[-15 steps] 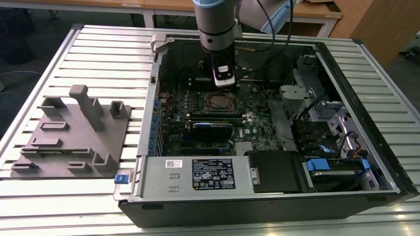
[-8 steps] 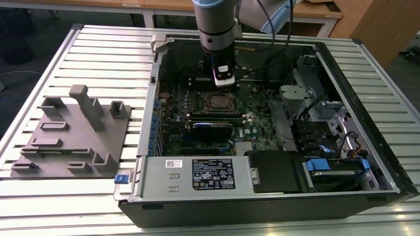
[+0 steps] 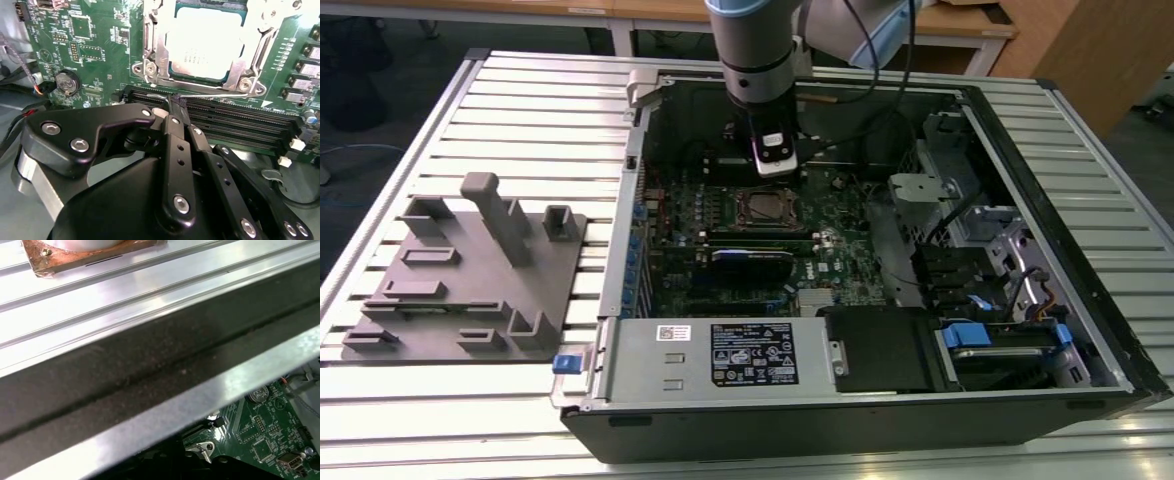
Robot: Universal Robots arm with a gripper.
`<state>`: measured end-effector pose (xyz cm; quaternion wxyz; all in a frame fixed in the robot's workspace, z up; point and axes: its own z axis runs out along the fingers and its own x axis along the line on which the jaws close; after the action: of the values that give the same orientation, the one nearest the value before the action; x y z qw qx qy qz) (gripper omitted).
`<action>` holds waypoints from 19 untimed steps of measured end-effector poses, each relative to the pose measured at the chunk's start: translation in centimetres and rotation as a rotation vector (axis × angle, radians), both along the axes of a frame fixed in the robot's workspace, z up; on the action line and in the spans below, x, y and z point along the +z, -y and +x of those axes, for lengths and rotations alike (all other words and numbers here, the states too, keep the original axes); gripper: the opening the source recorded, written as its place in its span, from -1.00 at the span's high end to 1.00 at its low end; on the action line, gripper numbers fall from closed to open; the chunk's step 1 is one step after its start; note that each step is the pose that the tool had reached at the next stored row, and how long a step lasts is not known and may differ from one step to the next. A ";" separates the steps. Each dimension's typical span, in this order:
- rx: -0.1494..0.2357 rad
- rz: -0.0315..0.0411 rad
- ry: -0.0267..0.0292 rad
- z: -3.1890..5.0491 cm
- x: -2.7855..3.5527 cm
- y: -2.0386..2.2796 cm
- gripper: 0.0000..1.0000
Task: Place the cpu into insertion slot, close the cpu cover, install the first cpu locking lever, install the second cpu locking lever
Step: 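Install the first cpu locking lever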
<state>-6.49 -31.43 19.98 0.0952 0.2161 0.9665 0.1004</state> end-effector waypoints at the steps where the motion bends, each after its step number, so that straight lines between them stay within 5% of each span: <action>1: 0.000 -0.0001 0.0033 0.00 0.00 0.01 0.79; 10: 0.000 -0.0001 0.0154 -0.32 -0.11 0.01 0.79; 19: 0.000 -0.0001 0.0162 -0.39 -0.14 0.01 0.79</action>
<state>-6.88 -31.44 19.85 0.1030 0.2153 0.9657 0.1021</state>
